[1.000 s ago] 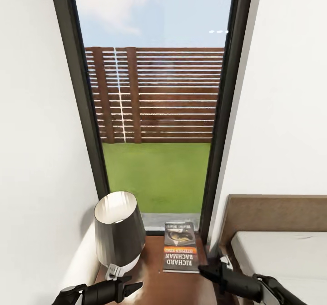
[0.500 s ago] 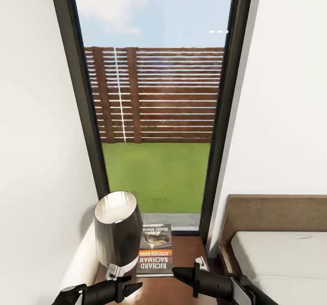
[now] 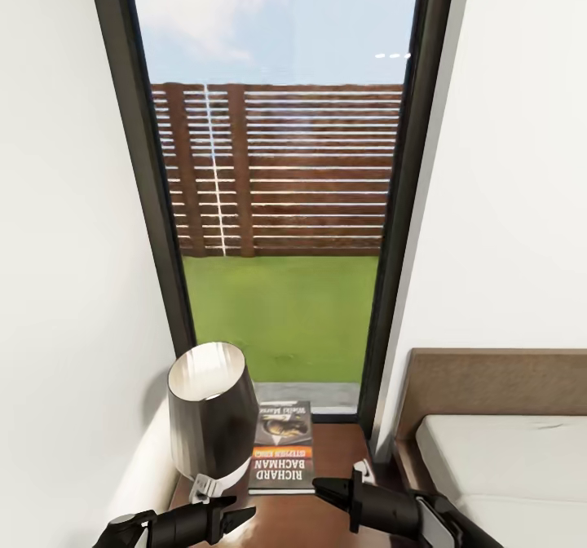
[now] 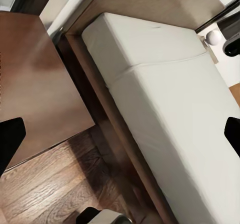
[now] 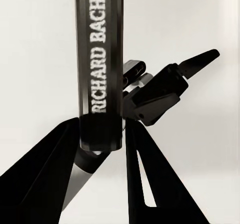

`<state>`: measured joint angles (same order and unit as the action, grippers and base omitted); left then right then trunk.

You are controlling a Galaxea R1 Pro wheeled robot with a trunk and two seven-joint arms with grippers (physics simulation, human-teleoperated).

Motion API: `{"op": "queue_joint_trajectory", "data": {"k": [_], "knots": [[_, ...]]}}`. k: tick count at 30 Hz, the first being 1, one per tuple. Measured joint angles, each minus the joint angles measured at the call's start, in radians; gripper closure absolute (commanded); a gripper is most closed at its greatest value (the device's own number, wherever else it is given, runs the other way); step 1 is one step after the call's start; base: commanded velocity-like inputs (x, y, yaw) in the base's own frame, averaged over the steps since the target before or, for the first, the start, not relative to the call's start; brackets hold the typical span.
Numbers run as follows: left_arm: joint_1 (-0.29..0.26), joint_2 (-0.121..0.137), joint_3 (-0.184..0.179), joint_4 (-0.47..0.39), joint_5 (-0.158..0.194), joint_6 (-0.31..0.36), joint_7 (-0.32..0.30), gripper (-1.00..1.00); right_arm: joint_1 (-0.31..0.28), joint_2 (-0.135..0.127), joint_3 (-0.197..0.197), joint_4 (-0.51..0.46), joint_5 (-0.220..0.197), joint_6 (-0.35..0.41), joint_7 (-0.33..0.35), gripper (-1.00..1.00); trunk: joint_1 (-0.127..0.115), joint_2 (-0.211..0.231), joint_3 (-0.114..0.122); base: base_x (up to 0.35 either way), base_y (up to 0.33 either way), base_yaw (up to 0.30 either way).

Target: In the bedroom, move the book from the bed onto either nightstand, and place the two sandals side by side next to the bed.

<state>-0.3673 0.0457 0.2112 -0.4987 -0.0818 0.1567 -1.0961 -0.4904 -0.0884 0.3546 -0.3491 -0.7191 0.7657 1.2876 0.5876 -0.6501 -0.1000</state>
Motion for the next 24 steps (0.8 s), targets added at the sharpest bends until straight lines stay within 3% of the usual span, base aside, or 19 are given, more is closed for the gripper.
{"op": "queue_joint_trajectory", "data": {"k": [24], "knots": [[0.000,0.000,0.000,0.000,0.000,0.001,0.000,-1.00,-0.001,-0.003,-0.002,0.003,0.000,0.000,0.000,1.00,0.092,-0.168,-0.075,0.000,0.000,0.000]]}}
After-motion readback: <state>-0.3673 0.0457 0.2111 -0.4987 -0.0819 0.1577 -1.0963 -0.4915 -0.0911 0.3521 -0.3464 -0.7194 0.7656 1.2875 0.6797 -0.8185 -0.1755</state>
